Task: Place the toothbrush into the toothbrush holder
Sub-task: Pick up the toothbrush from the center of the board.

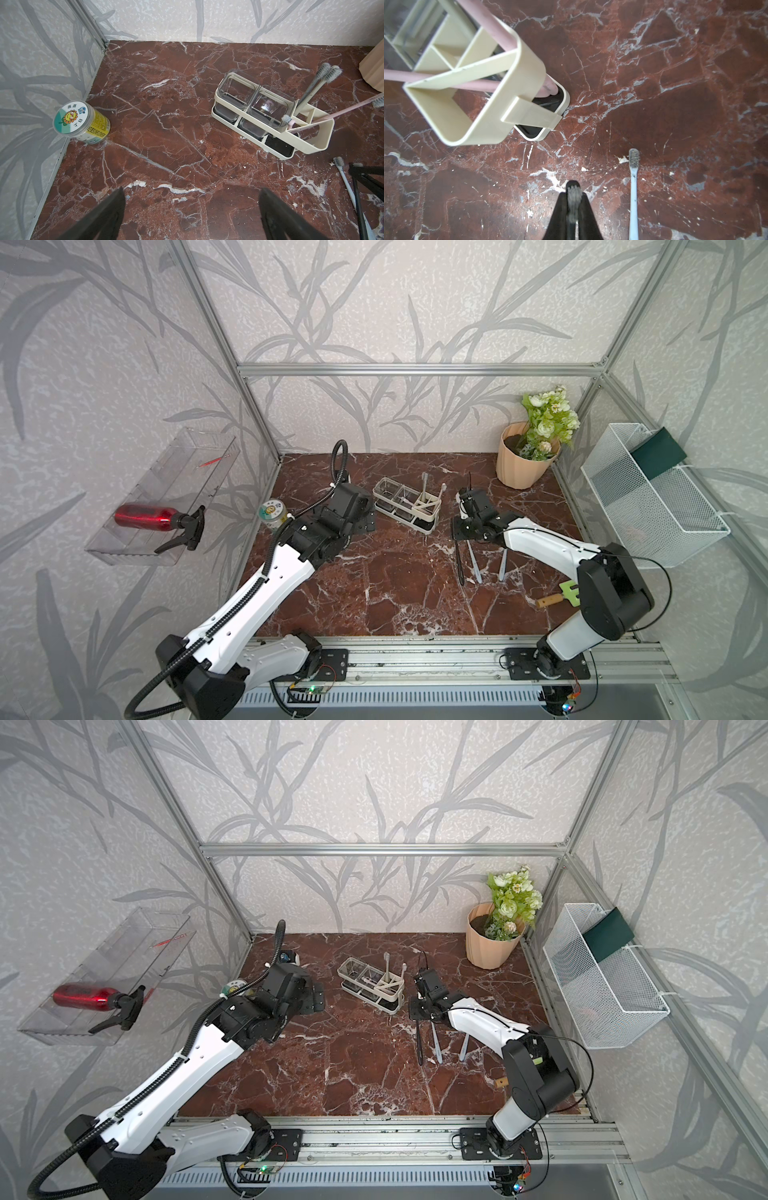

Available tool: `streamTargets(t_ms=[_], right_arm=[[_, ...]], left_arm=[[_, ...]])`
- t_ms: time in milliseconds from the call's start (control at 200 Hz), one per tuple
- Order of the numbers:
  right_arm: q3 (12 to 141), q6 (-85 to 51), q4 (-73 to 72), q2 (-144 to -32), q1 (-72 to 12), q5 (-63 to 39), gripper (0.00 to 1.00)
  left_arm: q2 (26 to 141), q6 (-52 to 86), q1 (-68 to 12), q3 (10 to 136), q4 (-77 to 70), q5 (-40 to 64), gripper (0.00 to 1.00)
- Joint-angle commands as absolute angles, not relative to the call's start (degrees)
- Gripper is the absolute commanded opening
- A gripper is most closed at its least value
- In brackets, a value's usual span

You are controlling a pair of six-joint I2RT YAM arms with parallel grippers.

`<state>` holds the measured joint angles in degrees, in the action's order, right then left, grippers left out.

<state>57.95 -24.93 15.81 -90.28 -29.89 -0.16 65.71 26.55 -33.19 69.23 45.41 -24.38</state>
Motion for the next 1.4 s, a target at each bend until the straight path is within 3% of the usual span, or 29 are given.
streamTargets(t_ms=[0, 220, 710, 1170, 1305, 1395], right_arm=[[56.4, -23.8, 12.3, -86.6, -29.9, -1.0, 0.00], [54.7, -24.5, 11.7, -80.2, -29.8, -1.6, 0.00], [58.0, -26.5, 13.2, -69.5, -29.8, -5.0, 0.00], [64.8, -32.1, 15.7, -70.4, -30.0, -7.2, 0.00], [65.0, -33.0, 15.6, -71.0, -30.6, -7.8, 0.00], [65.0, -33.4, 15.6, -71.1, -31.0, -7.6, 0.00]], left_arm=[[65.2, 25.9, -33.0, 69.3, 45.0, -24.0, 0.99], [64.2, 25.0, -33.0, 67.9, 42.0, -18.4, 0.99], [55.2, 35.6, -34.1, 57.2, 21.3, 13.2, 0.96], [57.3, 45.2, -47.5, 42.9, -1.8, 13.6, 0.95], [59.6, 46.7, -49.3, 41.7, -6.1, 12.9, 0.90], [61.9, 46.7, -50.3, 42.7, -6.0, 13.3, 0.78]])
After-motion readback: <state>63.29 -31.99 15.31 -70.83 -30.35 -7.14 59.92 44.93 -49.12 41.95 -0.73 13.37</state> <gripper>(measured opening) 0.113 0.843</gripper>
